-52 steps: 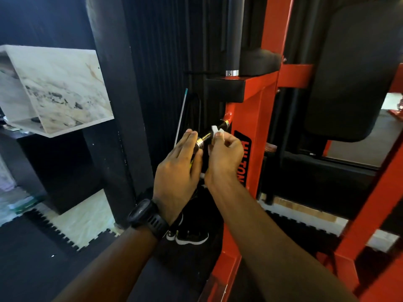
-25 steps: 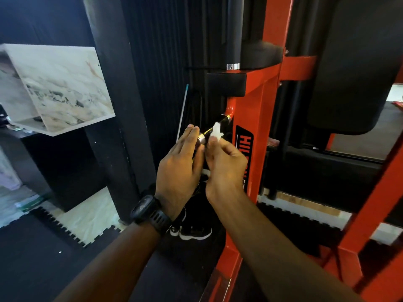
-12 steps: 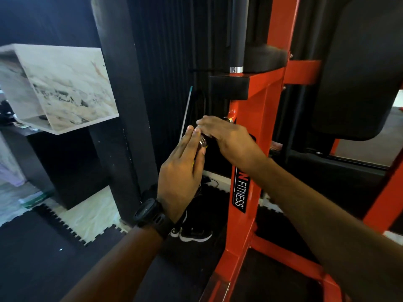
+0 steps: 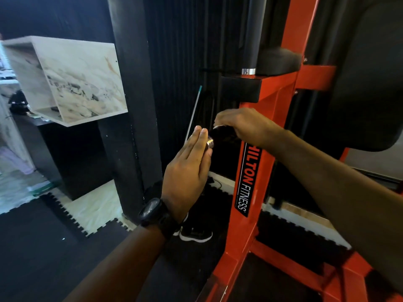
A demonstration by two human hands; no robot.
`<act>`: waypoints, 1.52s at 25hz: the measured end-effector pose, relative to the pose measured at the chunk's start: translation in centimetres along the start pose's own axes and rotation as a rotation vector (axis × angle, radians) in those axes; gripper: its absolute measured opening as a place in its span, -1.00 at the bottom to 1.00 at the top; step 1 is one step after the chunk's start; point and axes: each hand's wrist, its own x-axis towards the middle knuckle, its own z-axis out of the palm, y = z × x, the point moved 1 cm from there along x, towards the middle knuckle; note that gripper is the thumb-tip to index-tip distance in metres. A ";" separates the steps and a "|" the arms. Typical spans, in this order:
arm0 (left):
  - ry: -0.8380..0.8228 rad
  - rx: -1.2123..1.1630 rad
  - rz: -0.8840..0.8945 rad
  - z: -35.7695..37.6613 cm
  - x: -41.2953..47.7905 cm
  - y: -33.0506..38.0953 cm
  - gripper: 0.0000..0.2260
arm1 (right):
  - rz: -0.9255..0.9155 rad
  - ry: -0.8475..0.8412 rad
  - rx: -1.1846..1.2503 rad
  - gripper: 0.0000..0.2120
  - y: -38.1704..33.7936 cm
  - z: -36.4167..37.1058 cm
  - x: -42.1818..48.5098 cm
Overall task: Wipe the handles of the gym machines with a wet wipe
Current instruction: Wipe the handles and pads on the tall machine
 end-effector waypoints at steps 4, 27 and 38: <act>0.007 -0.022 -0.008 0.1 0.1 0.0 -0.62 | 0.080 0.090 -0.007 -0.79 0.2 1.0 -1.0; -0.082 -0.035 0.034 -0.5 0.6 -0.8 -0.60 | 1.142 0.856 0.419 -0.78 -7.3 5.6 -0.2; -0.132 -0.065 0.046 -0.7 0.2 -0.9 -0.59 | 1.242 0.952 0.815 -0.86 -10.2 5.0 -1.3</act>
